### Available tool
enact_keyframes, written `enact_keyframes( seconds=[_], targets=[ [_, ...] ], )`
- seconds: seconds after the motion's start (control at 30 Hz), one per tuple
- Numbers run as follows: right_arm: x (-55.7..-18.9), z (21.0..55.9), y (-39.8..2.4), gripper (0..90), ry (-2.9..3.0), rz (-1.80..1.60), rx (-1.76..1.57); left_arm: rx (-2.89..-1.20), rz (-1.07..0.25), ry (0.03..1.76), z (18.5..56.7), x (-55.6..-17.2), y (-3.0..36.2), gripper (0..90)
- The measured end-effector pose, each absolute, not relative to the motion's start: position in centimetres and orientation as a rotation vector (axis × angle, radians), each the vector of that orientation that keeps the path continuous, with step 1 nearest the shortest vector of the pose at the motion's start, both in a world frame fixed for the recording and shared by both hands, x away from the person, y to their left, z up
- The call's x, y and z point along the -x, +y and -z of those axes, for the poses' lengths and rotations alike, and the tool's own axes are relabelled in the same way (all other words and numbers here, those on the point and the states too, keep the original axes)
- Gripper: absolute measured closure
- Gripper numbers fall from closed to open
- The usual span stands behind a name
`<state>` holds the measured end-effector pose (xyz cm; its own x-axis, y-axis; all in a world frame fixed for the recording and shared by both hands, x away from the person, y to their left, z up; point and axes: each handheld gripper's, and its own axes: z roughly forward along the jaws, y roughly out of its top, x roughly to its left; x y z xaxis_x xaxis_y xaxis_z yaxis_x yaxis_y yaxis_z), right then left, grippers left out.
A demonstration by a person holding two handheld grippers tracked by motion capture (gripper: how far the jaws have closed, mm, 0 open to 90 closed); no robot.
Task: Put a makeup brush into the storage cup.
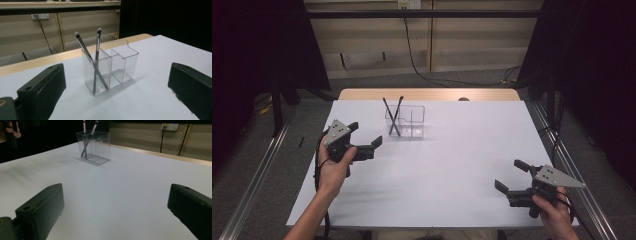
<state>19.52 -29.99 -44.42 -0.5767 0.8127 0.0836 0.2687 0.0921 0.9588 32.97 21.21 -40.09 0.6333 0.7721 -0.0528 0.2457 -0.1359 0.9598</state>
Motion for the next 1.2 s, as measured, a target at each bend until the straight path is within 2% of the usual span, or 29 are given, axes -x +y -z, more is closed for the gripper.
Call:
enact_keyframes(
  seconds=[0.3,0.63,1.0,1.2],
  targets=[
    [-19.2,44.4,-30.2,0.0,1.888,-1.495,-1.07,-1.696,-0.599,0.829,41.1,-30.6,22.6,2.2],
    [-18.7,44.4,-30.4,0.0,1.872,-1.489,-1.083,-1.663,-0.545,0.876,41.0,-27.9,22.8,2.1],
    [-18.5,44.3,-30.5,0.0,1.868,-1.489,-1.084,-1.739,-0.563,0.891,42.8,-25.6,23.4,2.1],
    [-18.5,44.3,-30.5,0.0,1.866,-1.488,-1.081,-1.712,-0.573,0.926,43.2,-24.7,24.4,2.1]
  ],
)
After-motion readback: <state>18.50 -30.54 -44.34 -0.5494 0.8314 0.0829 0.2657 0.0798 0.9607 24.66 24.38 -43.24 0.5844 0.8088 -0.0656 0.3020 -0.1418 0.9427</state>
